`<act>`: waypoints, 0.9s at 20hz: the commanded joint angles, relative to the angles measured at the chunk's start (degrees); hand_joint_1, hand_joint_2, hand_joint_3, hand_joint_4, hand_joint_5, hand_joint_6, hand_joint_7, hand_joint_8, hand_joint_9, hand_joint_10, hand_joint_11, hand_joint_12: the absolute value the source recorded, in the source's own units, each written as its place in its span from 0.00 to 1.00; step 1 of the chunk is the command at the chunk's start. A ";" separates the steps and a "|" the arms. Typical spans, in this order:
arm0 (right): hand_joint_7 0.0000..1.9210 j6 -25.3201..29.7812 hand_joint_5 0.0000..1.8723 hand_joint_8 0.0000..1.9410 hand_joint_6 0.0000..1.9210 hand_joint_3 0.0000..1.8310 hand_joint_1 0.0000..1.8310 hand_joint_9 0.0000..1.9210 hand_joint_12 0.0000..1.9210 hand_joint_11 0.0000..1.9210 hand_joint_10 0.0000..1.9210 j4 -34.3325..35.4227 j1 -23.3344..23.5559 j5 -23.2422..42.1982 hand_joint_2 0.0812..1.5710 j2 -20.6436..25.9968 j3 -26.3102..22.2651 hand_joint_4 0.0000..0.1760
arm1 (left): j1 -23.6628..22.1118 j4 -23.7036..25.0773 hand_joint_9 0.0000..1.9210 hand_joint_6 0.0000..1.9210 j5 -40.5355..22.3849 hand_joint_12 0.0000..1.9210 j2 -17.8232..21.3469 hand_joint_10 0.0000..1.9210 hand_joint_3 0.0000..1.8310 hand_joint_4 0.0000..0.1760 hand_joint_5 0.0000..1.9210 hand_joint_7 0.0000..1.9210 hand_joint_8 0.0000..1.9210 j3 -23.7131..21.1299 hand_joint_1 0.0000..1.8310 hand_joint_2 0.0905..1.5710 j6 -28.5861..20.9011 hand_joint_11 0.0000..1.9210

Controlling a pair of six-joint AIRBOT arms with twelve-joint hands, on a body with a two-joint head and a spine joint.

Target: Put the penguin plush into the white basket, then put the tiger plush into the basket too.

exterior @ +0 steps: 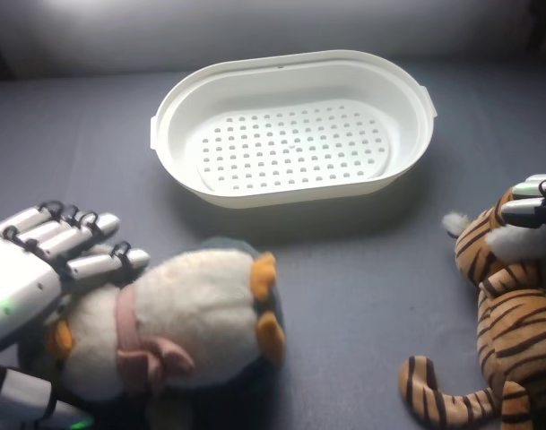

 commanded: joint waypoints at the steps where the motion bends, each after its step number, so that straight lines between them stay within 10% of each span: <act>1: 0.19 0.63 0.24 0.00 0.00 0.00 0.29 0.19 0.24 0.14 0.00 1.18 0.41 6.55 0.82 0.08 0.16 0.07 | -0.92 -0.61 0.09 0.00 -3.97 0.48 -0.25 0.01 0.00 1.00 0.13 0.05 0.00 0.21 0.45 0.42 2.45 0.00; 2: 0.19 0.75 0.24 0.00 0.00 0.00 0.29 0.20 0.24 0.14 0.00 0.91 0.41 6.55 0.81 0.08 0.16 0.11 | -1.97 -2.02 0.12 0.00 -1.96 0.51 -0.87 0.01 0.00 0.93 0.14 0.07 0.00 0.18 0.46 0.43 6.46 0.00; 4: 0.20 0.95 0.25 0.00 0.00 0.00 0.30 0.21 0.26 0.16 0.01 0.79 0.41 6.54 0.81 0.08 0.15 0.06 | -2.46 -2.47 0.29 0.01 -1.74 0.50 -1.17 0.03 0.00 0.15 0.29 0.26 0.02 0.16 0.54 0.55 7.62 0.10; 5: 0.20 0.97 0.25 0.00 0.00 0.00 0.29 0.21 0.26 0.16 0.01 0.77 0.40 6.54 0.81 0.08 0.15 0.07 | -2.46 -2.18 0.46 0.16 -3.54 0.71 -0.71 0.40 0.00 0.00 0.54 0.47 0.49 -0.23 0.67 0.65 6.41 0.33; 7: 0.20 1.08 0.26 0.00 0.00 0.00 0.29 0.21 0.26 0.16 0.00 0.77 0.38 6.48 0.81 0.08 0.14 0.05 | -2.46 -0.17 0.58 0.19 -8.68 0.80 1.10 0.62 0.00 0.00 0.61 0.53 0.62 -1.28 0.70 0.67 3.89 0.56; 11: 0.20 1.08 0.25 0.00 0.00 0.00 0.29 0.22 0.27 0.17 0.01 0.79 0.36 6.03 0.81 0.04 0.21 0.05 | -3.85 2.54 0.53 0.36 -18.67 0.94 4.12 0.77 0.00 0.00 0.58 0.49 0.60 -1.51 0.66 0.66 -0.66 0.52; 13: 0.19 1.08 0.24 0.00 0.00 0.00 0.28 0.21 0.29 0.15 0.00 0.79 0.36 5.94 0.82 -0.02 0.26 0.13 | -6.82 2.52 0.51 0.31 -19.17 0.85 4.17 0.67 0.00 0.00 0.55 0.50 0.66 -0.11 0.69 0.69 -0.66 0.50; 15: 0.19 1.08 0.24 0.00 0.00 0.00 0.31 0.21 0.29 0.14 0.00 0.79 0.36 5.93 0.82 -0.12 0.35 0.11 | -12.03 2.48 0.54 0.32 -17.06 0.68 2.52 0.39 0.00 0.00 0.58 0.59 0.47 2.64 0.69 0.65 -0.60 0.39; 18: 0.20 1.08 0.24 0.00 0.00 0.00 0.32 0.21 0.29 0.14 0.00 0.79 0.36 5.93 0.82 -0.28 0.60 0.10 | -22.10 1.00 0.53 0.33 -8.16 0.74 -2.30 0.41 0.00 0.00 0.56 0.59 0.47 8.30 0.70 0.65 2.80 0.37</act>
